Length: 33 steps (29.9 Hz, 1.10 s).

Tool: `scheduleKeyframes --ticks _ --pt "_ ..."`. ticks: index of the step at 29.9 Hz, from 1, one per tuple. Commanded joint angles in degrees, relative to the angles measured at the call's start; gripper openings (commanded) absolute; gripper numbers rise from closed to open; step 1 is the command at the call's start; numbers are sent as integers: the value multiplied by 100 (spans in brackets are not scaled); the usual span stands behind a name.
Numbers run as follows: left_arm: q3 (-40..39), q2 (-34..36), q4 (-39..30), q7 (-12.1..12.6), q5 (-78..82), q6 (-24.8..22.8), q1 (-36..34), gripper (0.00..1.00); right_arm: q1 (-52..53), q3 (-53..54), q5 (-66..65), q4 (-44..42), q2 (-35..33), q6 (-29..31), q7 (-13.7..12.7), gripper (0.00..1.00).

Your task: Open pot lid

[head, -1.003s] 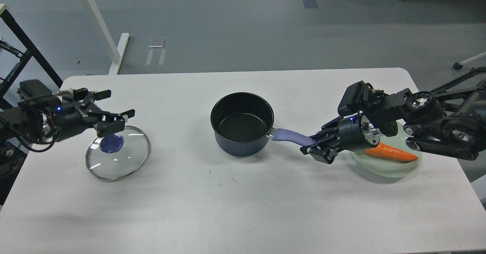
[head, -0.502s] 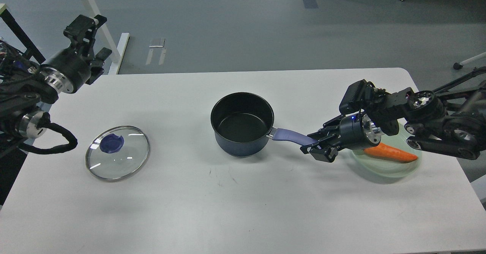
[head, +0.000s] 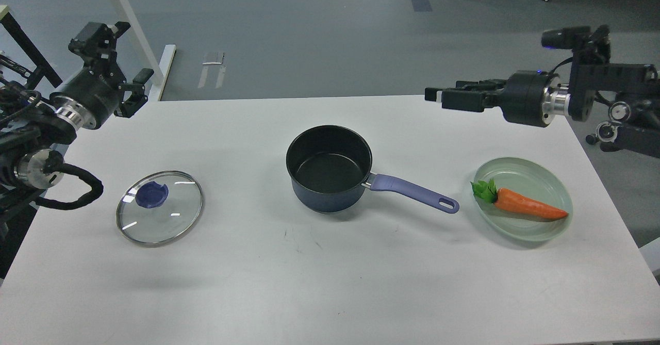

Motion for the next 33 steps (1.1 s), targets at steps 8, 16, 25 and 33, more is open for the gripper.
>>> scheduleKeyframes --ticks 8,16,25,33 --pt "-433 -109 -46 8 -56 53 337 99 -2579 2911 4574 -451 -249 -16 1 98" --pt "-617 -347 -2 96 -56 27 372 99 -3503 3150 5992 -452 -46 203 1 99" --pt "-1372 -672 -55 420 -56 -228 811 99 -3899 3527 6212 -601 165 1136 1 99" --pt "-1716 -821 -90 650 -47 -369 987 99 -3978 3835 6133 -593 270 1118 1 99"
